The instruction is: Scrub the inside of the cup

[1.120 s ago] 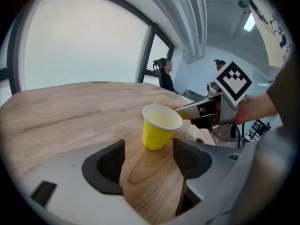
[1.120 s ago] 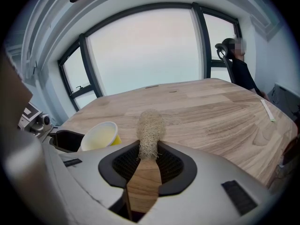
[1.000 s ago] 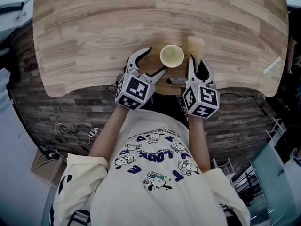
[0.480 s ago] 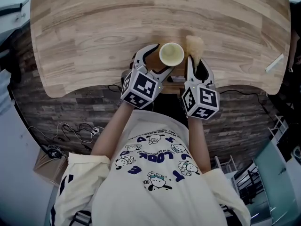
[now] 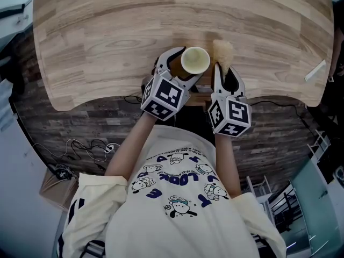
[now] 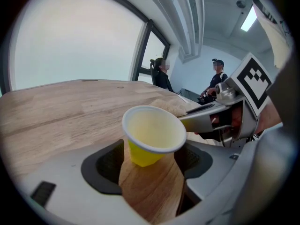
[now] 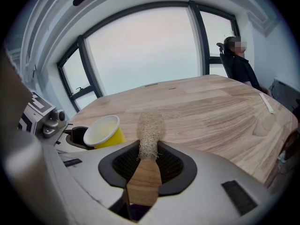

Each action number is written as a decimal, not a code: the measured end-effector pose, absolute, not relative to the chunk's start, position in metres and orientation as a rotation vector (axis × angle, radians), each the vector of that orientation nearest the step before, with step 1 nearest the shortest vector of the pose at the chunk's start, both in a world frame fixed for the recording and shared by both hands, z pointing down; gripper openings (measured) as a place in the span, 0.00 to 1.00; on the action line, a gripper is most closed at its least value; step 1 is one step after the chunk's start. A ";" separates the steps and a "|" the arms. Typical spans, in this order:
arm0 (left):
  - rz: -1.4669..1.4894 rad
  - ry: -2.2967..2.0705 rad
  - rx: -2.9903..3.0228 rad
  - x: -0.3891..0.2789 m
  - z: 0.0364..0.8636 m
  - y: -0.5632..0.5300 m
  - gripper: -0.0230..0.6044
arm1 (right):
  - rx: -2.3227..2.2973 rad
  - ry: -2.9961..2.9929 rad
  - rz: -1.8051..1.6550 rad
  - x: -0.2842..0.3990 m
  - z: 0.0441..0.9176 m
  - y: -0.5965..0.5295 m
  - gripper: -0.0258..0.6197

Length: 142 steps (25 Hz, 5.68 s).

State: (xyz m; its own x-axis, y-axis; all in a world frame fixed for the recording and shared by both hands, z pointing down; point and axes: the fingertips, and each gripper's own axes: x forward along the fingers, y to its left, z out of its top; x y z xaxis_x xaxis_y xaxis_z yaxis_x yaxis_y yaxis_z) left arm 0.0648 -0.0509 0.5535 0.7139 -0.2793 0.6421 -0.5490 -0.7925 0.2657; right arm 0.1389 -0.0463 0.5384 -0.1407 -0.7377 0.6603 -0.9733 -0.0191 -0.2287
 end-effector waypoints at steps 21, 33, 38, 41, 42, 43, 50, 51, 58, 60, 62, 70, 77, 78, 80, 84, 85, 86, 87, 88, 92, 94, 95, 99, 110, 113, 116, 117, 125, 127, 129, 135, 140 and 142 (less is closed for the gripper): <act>0.770 -0.684 2.483 0.064 0.546 -0.057 0.52 | 1.817 -1.933 0.909 0.147 0.524 -0.047 0.19; 0.740 -0.718 2.501 0.051 0.530 -0.064 0.52 | 1.749 -2.103 0.809 0.126 0.474 -0.057 0.19; 0.763 -0.753 2.532 0.043 0.518 -0.072 0.51 | 1.640 -2.236 0.761 0.103 0.443 -0.063 0.19; 0.772 -0.778 2.548 0.039 0.509 -0.077 0.51 | 1.557 -2.305 0.705 0.088 0.423 -0.064 0.18; 0.777 -0.786 2.555 0.037 0.505 -0.079 0.51 | 1.525 -2.325 0.682 0.083 0.417 -0.064 0.18; 0.783 -0.793 2.563 0.036 0.502 -0.080 0.51 | 1.494 -2.343 0.663 0.079 0.410 -0.063 0.18; 0.813 -0.816 2.613 0.032 0.481 -0.084 0.51 | 1.346 -2.383 0.553 0.066 0.387 -0.057 0.18; 0.812 -0.818 2.619 0.032 0.478 -0.084 0.51 | 1.332 -2.385 0.541 0.066 0.386 -0.056 0.18; 0.823 -0.818 2.661 0.031 0.462 -0.084 0.51 | 1.228 -2.396 0.521 0.055 0.381 -0.051 0.18; 0.817 -0.824 2.671 0.030 0.457 -0.086 0.51 | 1.203 -2.387 0.521 0.051 0.381 -0.050 0.18; 0.817 -0.828 2.681 0.031 0.452 -0.087 0.51 | 1.185 -2.371 0.527 0.051 0.382 -0.048 0.18; 0.906 -0.832 2.763 0.030 0.439 -0.085 0.51 | 1.184 -2.351 0.546 0.057 0.380 -0.048 0.18; 0.947 -0.828 2.807 0.031 0.433 -0.081 0.51 | 1.180 -2.354 0.576 0.064 0.379 -0.048 0.18; 0.958 -0.827 2.815 0.031 0.432 -0.081 0.51 | 1.179 -2.354 0.580 0.065 0.379 -0.048 0.18; 0.982 -0.823 2.835 0.031 0.430 -0.080 0.51 | 1.174 -2.355 0.586 0.069 0.380 -0.049 0.18; 1.020 -0.801 2.868 0.031 0.428 -0.078 0.51 | 1.157 -2.354 0.595 0.073 0.381 -0.048 0.18; 1.028 -0.798 2.872 0.031 0.428 -0.078 0.50 | 1.154 -2.353 0.596 0.074 0.382 -0.049 0.18; 1.034 -0.795 2.874 0.031 0.428 -0.078 0.50 | 1.152 -2.350 0.597 0.075 0.382 -0.050 0.18; 1.037 -0.794 2.875 0.031 0.428 -0.078 0.50 | 1.149 -2.348 0.597 0.075 0.383 -0.050 0.18; 1.040 -0.793 2.875 0.031 0.428 -0.078 0.50 | 1.143 -2.347 0.597 0.075 0.383 -0.051 0.18; 1.066 -0.788 2.890 0.030 0.427 -0.078 0.50 | 1.107 -2.338 0.577 0.075 0.385 -0.053 0.18; 1.080 -0.777 2.905 0.031 0.426 -0.079 0.50 | 1.088 -2.325 0.555 0.076 0.387 -0.054 0.18; 1.087 -0.771 2.912 0.031 0.425 -0.079 0.49 | 1.078 -2.316 0.542 0.077 0.389 -0.055 0.18; 1.111 -0.764 2.930 0.031 0.426 -0.079 0.49 | 1.024 -2.313 0.523 0.075 0.391 -0.056 0.17; 1.243 -0.758 3.099 0.029 0.417 -0.076 0.47 | 0.884 -2.354 0.796 0.072 0.394 -0.053 0.17; 1.284 -0.785 3.151 0.030 0.412 -0.078 0.47 | 0.874 -2.362 0.864 0.072 0.393 -0.056 0.17; 1.354 -0.798 3.199 0.031 0.409 -0.079 0.47 | 0.846 -2.363 0.907 0.072 0.394 -0.057 0.17; 1.375 -0.796 3.212 0.032 0.409 -0.080 0.47 | 0.835 -2.360 0.913 0.072 0.394 -0.057 0.17; 1.490 -0.745 3.281 0.030 0.409 -0.078 0.46 | 0.735 -2.325 0.898 0.066 0.398 -0.056 0.17; 1.508 -0.733 3.296 0.030 0.409 -0.077 0.46 | 0.716 -2.321 0.912 0.065 0.399 -0.055 0.17; 1.529 -0.716 3.313 0.031 0.409 -0.076 0.46 | 0.696 -2.315 0.927 0.064 0.400 -0.054 0.17; 1.562 -0.638 3.360 0.035 0.411 -0.072 0.46 | 0.650 -2.289 0.948 0.065 0.403 -0.051 0.17; 1.601 -0.555 3.393 0.039 0.413 -0.066 0.46 | 0.612 -2.262 0.892 0.064 0.406 -0.049 0.17; 1.605 -0.532 3.397 0.041 0.415 -0.065 0.46 | 0.598 -2.252 0.872 0.063 0.408 -0.048 0.17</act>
